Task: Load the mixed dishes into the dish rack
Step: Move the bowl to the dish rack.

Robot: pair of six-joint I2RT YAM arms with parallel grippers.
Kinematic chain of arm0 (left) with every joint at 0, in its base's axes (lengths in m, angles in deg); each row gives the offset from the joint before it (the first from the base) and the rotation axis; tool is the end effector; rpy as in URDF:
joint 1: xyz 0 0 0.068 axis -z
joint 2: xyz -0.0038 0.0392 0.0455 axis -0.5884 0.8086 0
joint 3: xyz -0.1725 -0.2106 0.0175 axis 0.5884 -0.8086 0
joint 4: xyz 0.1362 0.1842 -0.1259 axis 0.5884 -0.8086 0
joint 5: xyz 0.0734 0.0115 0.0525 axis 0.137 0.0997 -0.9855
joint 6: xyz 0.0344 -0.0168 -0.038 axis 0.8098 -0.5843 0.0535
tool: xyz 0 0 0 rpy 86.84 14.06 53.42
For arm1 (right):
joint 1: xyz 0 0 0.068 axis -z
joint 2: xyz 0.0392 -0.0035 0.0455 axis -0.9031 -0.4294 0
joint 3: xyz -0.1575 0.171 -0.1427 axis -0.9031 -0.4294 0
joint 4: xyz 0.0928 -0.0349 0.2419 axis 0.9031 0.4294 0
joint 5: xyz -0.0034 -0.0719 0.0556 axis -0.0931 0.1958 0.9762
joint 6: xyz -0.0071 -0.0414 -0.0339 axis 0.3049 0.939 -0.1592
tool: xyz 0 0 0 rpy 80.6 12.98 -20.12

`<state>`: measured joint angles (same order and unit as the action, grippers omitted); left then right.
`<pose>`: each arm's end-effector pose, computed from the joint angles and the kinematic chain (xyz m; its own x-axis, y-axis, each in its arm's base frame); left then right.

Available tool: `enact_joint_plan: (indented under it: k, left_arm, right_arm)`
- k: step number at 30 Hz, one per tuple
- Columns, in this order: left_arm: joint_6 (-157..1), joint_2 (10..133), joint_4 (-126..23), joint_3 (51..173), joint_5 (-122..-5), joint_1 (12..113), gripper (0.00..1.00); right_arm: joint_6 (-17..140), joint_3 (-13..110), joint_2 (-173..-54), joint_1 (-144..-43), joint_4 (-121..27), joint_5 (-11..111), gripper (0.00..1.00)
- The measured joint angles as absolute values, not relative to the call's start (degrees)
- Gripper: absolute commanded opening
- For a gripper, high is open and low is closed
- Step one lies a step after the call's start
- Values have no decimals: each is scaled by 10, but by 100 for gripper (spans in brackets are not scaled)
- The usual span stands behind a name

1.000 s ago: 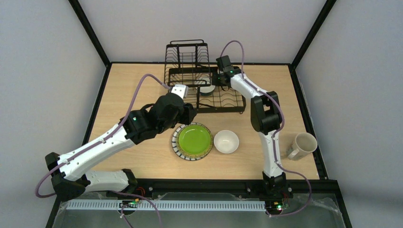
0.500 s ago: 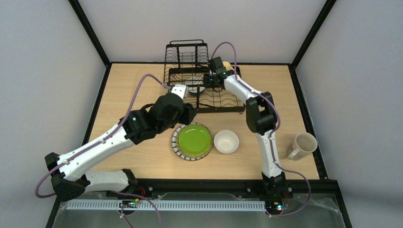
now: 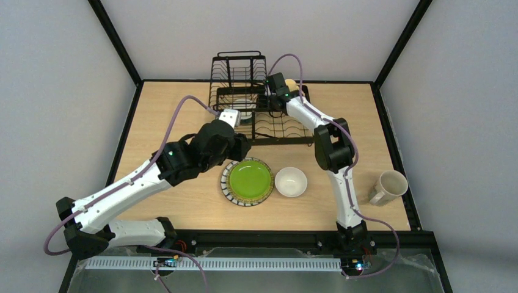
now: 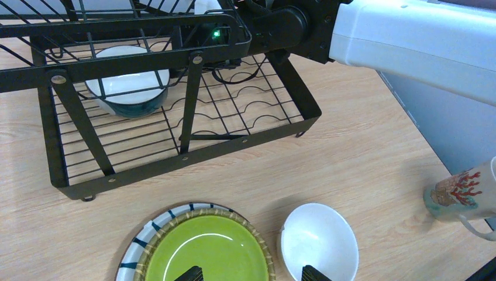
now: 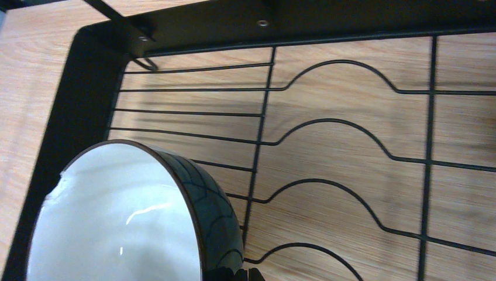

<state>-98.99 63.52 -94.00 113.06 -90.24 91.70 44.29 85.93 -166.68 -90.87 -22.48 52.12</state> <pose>0.1474 -0.1954 0.3803 -0.6106 -0.0048 -0.7919 0.3641 0.8864 -0.2860 0.4722 0.2398 0.1937 -0.8059 0.0491 -0.5900 -0.2315 0.8911 0.3904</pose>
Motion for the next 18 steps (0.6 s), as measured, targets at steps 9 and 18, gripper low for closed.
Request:
enact_joint_plan:
  k: [9,18]
  left_arm:
    - [-990,635,-943,1131,-902,917,97]
    - [-990,635,-943,1131,-901,917,97]
  right_arm:
    - [420,859,-1678,-912,-265,599,0]
    - [406,860,-1695,-912,-286,656,0]
